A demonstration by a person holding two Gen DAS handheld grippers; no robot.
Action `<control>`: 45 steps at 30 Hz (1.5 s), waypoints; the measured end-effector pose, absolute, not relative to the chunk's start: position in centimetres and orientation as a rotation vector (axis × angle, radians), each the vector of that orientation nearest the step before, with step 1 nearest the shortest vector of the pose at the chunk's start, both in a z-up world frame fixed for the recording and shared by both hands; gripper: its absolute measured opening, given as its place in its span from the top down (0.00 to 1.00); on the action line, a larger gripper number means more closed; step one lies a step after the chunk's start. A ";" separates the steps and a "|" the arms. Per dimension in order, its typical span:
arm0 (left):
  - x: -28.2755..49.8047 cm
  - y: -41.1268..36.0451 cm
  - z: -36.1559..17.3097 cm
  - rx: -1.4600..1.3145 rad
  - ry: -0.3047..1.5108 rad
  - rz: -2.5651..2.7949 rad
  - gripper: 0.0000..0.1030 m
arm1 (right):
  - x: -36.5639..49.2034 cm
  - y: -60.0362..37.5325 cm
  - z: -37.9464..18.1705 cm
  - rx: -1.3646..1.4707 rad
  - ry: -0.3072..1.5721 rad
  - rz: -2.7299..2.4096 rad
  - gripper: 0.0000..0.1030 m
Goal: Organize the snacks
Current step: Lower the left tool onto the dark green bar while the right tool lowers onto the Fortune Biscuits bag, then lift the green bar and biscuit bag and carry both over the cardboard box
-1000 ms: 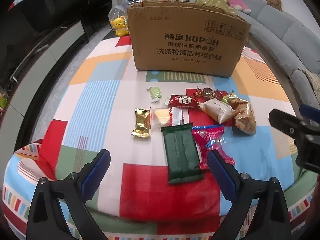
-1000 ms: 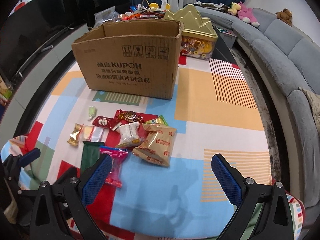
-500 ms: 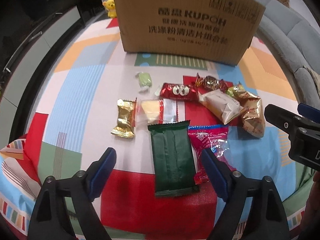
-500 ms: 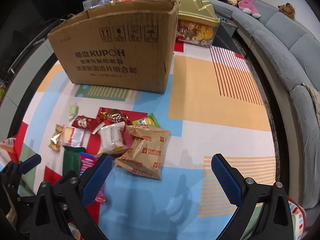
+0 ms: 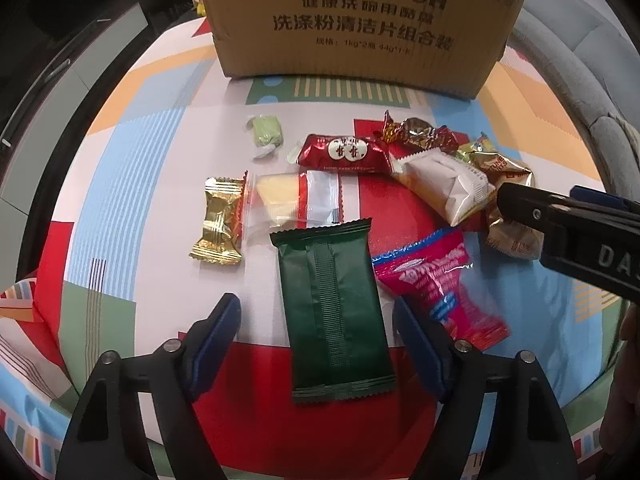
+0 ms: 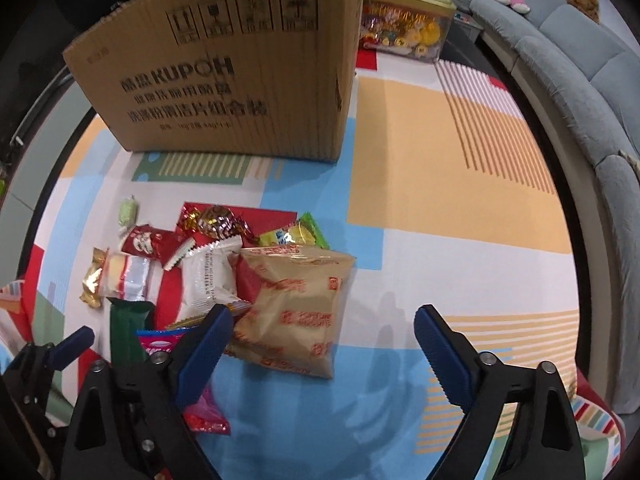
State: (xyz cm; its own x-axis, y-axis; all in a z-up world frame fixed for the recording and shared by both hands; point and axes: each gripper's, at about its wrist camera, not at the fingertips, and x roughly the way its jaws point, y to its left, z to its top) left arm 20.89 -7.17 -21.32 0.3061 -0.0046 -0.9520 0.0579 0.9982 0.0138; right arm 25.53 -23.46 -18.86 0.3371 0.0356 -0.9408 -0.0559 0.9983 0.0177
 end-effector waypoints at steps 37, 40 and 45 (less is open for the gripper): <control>19.2 -6.0 -16.5 0.056 1.120 -0.088 0.56 | 20.7 -22.9 -13.9 -0.040 1.168 0.072 0.48; 19.1 -5.9 -15.5 0.053 1.103 -0.090 0.56 | 21.0 -23.1 -13.3 -0.036 1.164 0.069 0.48; 19.1 -5.7 -13.7 0.051 1.082 -0.092 0.56 | 20.5 -23.5 -12.2 -0.036 1.156 0.067 0.48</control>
State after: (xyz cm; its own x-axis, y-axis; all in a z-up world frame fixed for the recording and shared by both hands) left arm 19.10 -5.68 -13.67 0.4664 -0.0495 -0.8832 0.0997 0.9950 -0.0031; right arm 20.46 -23.48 -12.20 0.4013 0.0342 -0.9153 -0.0710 0.9975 0.0061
